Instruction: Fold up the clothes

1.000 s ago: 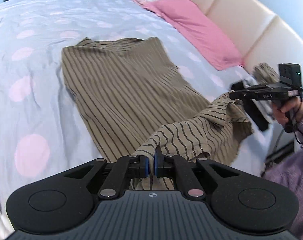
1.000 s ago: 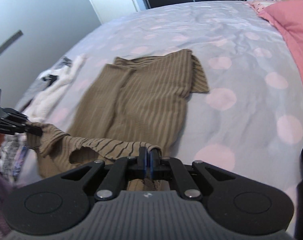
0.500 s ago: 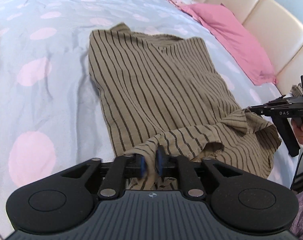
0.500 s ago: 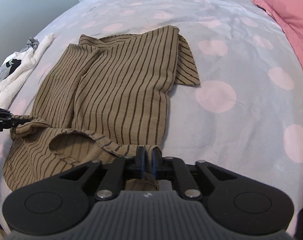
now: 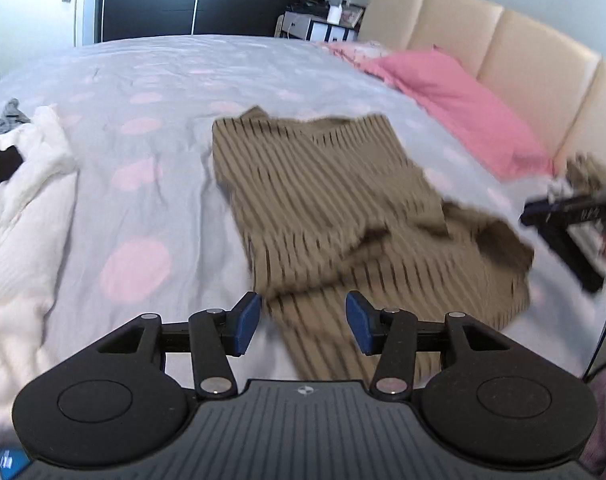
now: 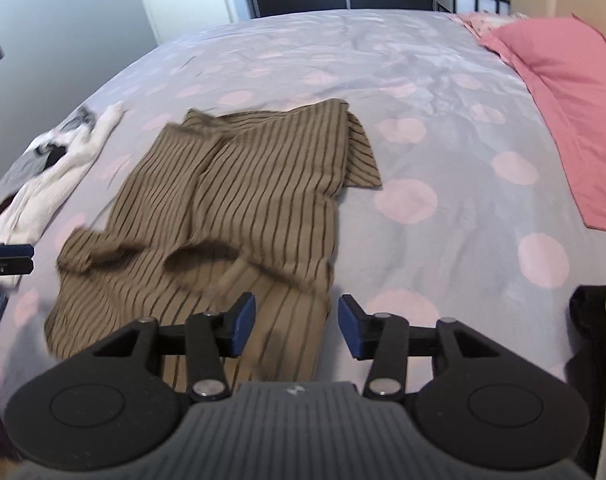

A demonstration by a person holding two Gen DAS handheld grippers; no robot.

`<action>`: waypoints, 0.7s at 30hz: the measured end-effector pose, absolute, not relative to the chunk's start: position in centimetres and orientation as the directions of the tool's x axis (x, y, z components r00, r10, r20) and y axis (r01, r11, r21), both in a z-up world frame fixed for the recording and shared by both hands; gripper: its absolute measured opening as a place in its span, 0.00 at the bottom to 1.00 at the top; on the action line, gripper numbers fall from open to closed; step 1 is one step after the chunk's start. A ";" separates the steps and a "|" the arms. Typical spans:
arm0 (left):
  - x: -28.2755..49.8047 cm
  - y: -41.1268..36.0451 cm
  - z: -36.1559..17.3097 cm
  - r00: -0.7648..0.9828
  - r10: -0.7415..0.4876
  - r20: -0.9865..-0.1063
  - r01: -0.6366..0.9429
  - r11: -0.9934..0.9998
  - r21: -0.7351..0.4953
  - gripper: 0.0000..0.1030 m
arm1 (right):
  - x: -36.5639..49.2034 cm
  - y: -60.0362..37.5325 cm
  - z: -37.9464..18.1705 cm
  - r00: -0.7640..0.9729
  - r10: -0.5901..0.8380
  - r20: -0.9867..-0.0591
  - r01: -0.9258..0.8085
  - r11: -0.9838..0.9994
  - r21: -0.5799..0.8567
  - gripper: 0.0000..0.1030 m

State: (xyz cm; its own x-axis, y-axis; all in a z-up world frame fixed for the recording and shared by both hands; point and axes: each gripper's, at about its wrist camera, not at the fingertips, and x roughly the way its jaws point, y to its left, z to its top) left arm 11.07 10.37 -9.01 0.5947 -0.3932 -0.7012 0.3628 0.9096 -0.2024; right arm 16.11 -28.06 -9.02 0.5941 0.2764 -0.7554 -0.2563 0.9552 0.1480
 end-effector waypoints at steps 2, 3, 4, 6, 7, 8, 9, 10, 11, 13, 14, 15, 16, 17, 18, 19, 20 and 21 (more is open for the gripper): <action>9.3 10.1 -9.4 0.590 -0.381 -0.712 0.367 0.912 -0.184 0.44 | 14.3 -28.2 -9.2 0.598 0.275 -0.753 -0.269 0.954 0.134 0.48; 8.8 9.9 -9.8 0.574 -0.381 -0.725 0.367 0.911 -0.188 0.44 | 13.4 -28.3 -9.5 0.597 0.271 -0.755 -0.270 0.954 0.129 0.48; 8.2 9.8 -10.2 0.558 -0.380 -0.738 0.367 0.910 -0.192 0.44 | 12.6 -28.3 -9.9 0.594 0.266 -0.759 -0.268 0.955 0.125 0.49; 7.1 9.2 -11.1 0.541 -0.361 -0.759 0.372 0.913 -0.169 0.44 | 11.0 -28.3 -10.9 0.584 0.254 -0.771 -0.273 0.956 0.108 0.49; 6.6 8.7 -11.5 0.545 -0.346 -0.764 0.382 0.913 -0.141 0.44 | 10.4 -28.0 -11.6 0.575 0.246 -0.780 -0.286 0.954 0.090 0.49; 6.2 8.2 -11.9 0.548 -0.332 -0.768 0.392 0.913 -0.114 0.44 | 9.8 -27.7 -12.1 0.572 0.239 -0.785 -0.303 0.950 0.068 0.49; 5.7 7.7 -12.3 0.552 -0.317 -0.771 0.402 0.911 -0.086 0.44 | 9.3 -27.4 -12.6 0.573 0.233 -0.785 -0.323 0.945 0.045 0.49; 5.4 7.2 -12.7 0.558 -0.303 -0.773 0.408 0.911 -0.063 0.44 | 8.7 -27.0 -13.1 0.575 0.227 -0.786 -0.343 0.939 0.021 0.49; 5.4 6.9 -12.9 0.569 -0.290 -0.770 0.402 0.914 -0.047 0.44 | 8.2 -26.7 -13.6 0.576 0.221 -0.787 -0.362 0.932 -0.003 0.49; 5.7 6.3 -13.5 0.574 -0.281 -0.769 0.405 0.914 -0.032 0.44 | 7.8 -26.1 -14.4 0.574 0.207 -0.792 -0.387 0.921 -0.041 0.49; 5.9 5.9 -13.7 0.575 -0.279 -0.769 0.413 0.911 -0.022 0.44 | 7.8 -25.9 -14.8 0.572 0.198 -0.796 -0.398 0.916 -0.058 0.49; 5.9 5.7 -13.9 0.581 -0.273 -0.767 0.418 0.908 -0.006 0.39 | 7.9 -25.7 -15.1 0.571 0.194 -0.798 -0.404 0.912 -0.068 0.49; 5.8 5.5 -14.1 0.590 -0.266 -0.762 0.421 0.907 0.009 0.36 | 8.0 -25.6 -15.4 0.571 0.193 -0.798 -0.407 0.911 -0.072 0.48; 6.0 5.3 -14.3 0.592 -0.261 -0.763 0.420 0.907 0.015 0.29 | 8.1 -25.5 -15.7 0.572 0.191 -0.798 -0.410 0.909 -0.076 0.47; 6.2 5.3 -14.4 0.588 -0.256 -0.767 0.414 0.910 0.013 0.23 | 8.2 -25.4 -16.0 0.573 0.190 -0.797 -0.413 0.907 -0.080 0.45; 6.5 5.4 -14.4 0.583 -0.253 -0.772 0.408 0.913 0.010 0.19 | 8.3 -25.4 -16.2 0.575 0.189 -0.796 -0.414 0.907 -0.084 0.43; 6.6 5.5 -14.3 0.580 -0.251 -0.775 0.405 0.914 0.007 0.11 | 8.4 -25.4 -16.3 0.578 0.187 -0.794 -0.414 0.906 -0.088 0.29; 6.7 5.7 -14.1 0.581 -0.249 -0.775 0.405 0.914 0.009 0.08 | 8.5 -25.4 -16.3 0.578 0.185 -0.795 -0.415 0.905 -0.091 0.08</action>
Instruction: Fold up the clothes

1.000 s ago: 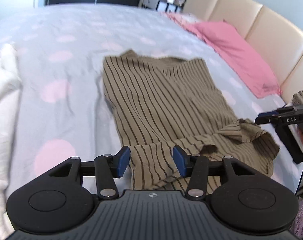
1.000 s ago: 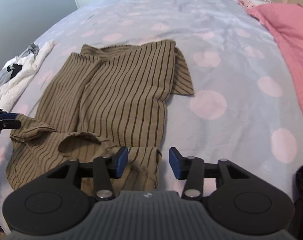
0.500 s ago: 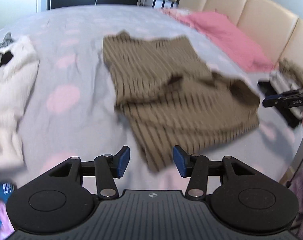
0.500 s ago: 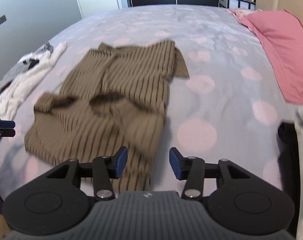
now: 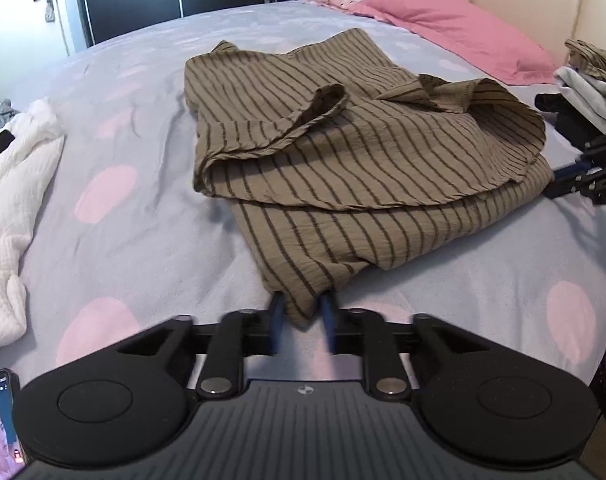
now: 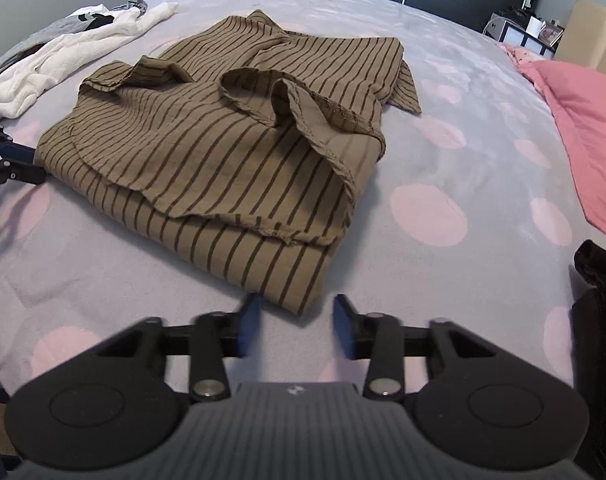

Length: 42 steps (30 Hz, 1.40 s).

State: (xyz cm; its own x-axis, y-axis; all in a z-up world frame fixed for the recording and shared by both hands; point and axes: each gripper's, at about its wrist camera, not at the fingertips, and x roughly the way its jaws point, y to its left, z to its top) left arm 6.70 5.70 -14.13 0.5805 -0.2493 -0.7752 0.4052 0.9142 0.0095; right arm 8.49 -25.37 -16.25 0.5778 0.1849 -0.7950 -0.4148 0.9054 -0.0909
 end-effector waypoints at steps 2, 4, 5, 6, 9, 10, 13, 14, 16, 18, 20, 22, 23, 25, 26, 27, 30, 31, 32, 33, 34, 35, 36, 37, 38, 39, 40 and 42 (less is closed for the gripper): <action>6.6 6.1 -13.6 0.578 -0.259 -0.774 0.421 0.907 0.011 0.03 | 8.5 -25.5 -15.9 0.574 0.183 -0.798 -0.419 0.903 -0.094 0.05; 6.6 6.3 -13.4 0.568 -0.256 -0.782 0.446 0.895 0.030 0.02 | 8.5 -25.7 -15.5 0.568 0.176 -0.804 -0.418 0.903 -0.098 0.04; 6.6 6.4 -13.5 0.562 -0.241 -0.791 0.448 0.893 0.047 0.02 | 8.6 -25.8 -15.4 0.560 0.168 -0.811 -0.414 0.905 -0.098 0.03; 6.6 6.4 -13.8 0.557 -0.222 -0.800 0.447 0.892 0.063 0.01 | 8.7 -25.8 -15.5 0.552 0.157 -0.819 -0.410 0.906 -0.103 0.01; 6.6 6.7 -14.6 0.551 -0.155 -0.820 0.416 0.903 0.109 0.00 | 8.6 -25.4 -16.1 0.533 0.125 -0.837 -0.418 0.899 -0.131 0.01; 6.4 6.8 -14.4 0.555 -0.146 -0.819 0.412 0.903 0.118 0.00 | 8.6 -25.3 -16.2 0.528 0.117 -0.841 -0.420 0.897 -0.139 0.01; 5.2 6.2 -13.8 0.585 -0.105 -0.804 0.416 0.890 0.186 0.01 | 8.2 -25.0 -15.9 0.534 0.091 -0.841 -0.422 0.890 -0.172 0.07; 4.6 5.8 -13.7 0.596 -0.087 -0.798 0.418 0.882 0.216 0.06 | 7.9 -24.9 -15.6 0.546 0.079 -0.834 -0.424 0.885 -0.194 0.11; 3.4 4.9 -13.6 0.627 -0.067 -0.776 0.424 0.865 0.267 0.18 | 7.2 -24.7 -15.1 0.574 0.062 -0.817 -0.427 0.873 -0.234 0.39; 2.2 3.8 -13.6 0.675 -0.055 -0.736 0.424 0.845 0.326 0.31 | 6.5 -24.4 -14.5 0.605 0.066 -0.793 -0.434 0.863 -0.259 0.43; 1.5 2.6 -13.5 0.719 -0.042 -0.694 0.423 0.818 0.388 0.35 | 5.9 -23.8 -14.3 0.633 0.075 -0.771 -0.448 0.847 -0.285 0.48; 1.1 1.5 -13.5 0.749 -0.035 -0.662 0.432 0.782 0.448 0.41 | 5.3 -23.0 -14.3 0.659 0.080 -0.748 -0.469 0.821 -0.326 0.50; 1.0 1.0 -13.6 0.760 -0.029 -0.649 0.440 0.758 0.481 0.42 | 4.9 -22.4 -14.4 0.670 0.080 -0.738 -0.489 0.796 -0.358 0.50; 0.7 0.1 -14.0 0.781 -0.019 -0.624 0.457 0.698 0.551 0.43 | 4.2 -21.1 -14.7 0.695 0.084 -0.714 -0.525 0.738 -0.424 0.54; 0.6 -0.3 -14.4 0.792 -0.016 -0.610 0.464 0.665 0.585 0.43 | 3.9 -20.5 -14.8 0.706 0.089 -0.703 -0.544 0.704 -0.457 0.58; 0.4 -0.8 -14.8 0.803 -0.017 -0.596 0.471 0.631 0.616 0.43 | 3.5 -19.9 -15.1 0.716 0.095 -0.692 -0.561 0.668 -0.489 0.64; 0.0 -1.8 -16.0 0.817 -0.041 -0.575 0.501 0.544 0.673 0.46 | 2.8 -18.4 -16.1 0.737 0.103 -0.668 -0.600 0.554 -0.577 0.64; 0.0 -2.1 -16.4 0.815 -0.048 -0.577 0.513 0.523 0.681 0.46 | 2.7 -18.1 -16.4 0.739 0.105 -0.665 -0.610 0.523 -0.595 0.64; -0.1 -2.2 -16.8 0.814 -0.053 -0.578 0.522 0.503 0.689 0.46 | 2.7 -17.8 -16.7 0.738 0.108 -0.666 -0.619 0.500 -0.606 0.64; -0.1 -2.4 -17.2 0.816 -0.057 -0.576 0.527 0.482 0.700 0.46 | 2.7 -17.5 -17.1 0.737 0.110 -0.667 -0.628 0.478 -0.614 0.64; -0.2 -2.6 -17.6 0.824 -0.061 -0.563 0.524 0.458 0.718 0.47 | 2.7 -17.2 -17.4 0.736 0.110 -0.668 -0.634 0.457 -0.624 0.64; -0.2 -2.7 -17.9 0.834 -0.065 -0.547 0.517 0.435 0.737 0.50 | 2.8 -16.9 -17.8 0.735 0.108 -0.669 -0.640 0.435 -0.633 0.64; -0.1 -2.8 -18.3 0.844 -0.068 -0.532 0.509 0.414 0.755 0.53 | 2.9 -16.7 -18.2 0.738 0.107 -0.666 -0.642 0.413 -0.646 0.64; 0.0 -2.9 -18.6 0.852 -0.072 -0.519 0.502 0.397 0.768 0.54 | 2.9 -16.5 -18.5 0.744 0.105 -0.660 -0.641 0.393 -0.660 0.64; 0.2 -2.9 -18.8 0.858 -0.074 -0.509 0.496 0.384 0.779 0.55 | 3.0 -16.4 -18.8 0.750 0.104 -0.653 -0.638 0.374 -0.673 0.64; 0.4 -3.0 -19.0 0.863 -0.077 -0.499 0.489 0.371 0.789 0.55 | 3.1 -16.3 -19.0 0.757 0.101 -0.645 -0.633 0.357 -0.687 0.64; 0.6 -3.1 -19.2 0.868 -0.080 -0.490 0.483 0.360 0.798 0.56 | 3.3 -16.2 -19.2 0.765 0.097 -0.637 -0.627 0.341 -0.700 0.64; 1.2 -3.3 -19.6 0.877 -0.086 -0.473 0.472 0.340 0.814 0.56 | 3.7 -16.0 -19.6 0.782 0.089 -0.618 -0.611 0.306 -0.730 0.64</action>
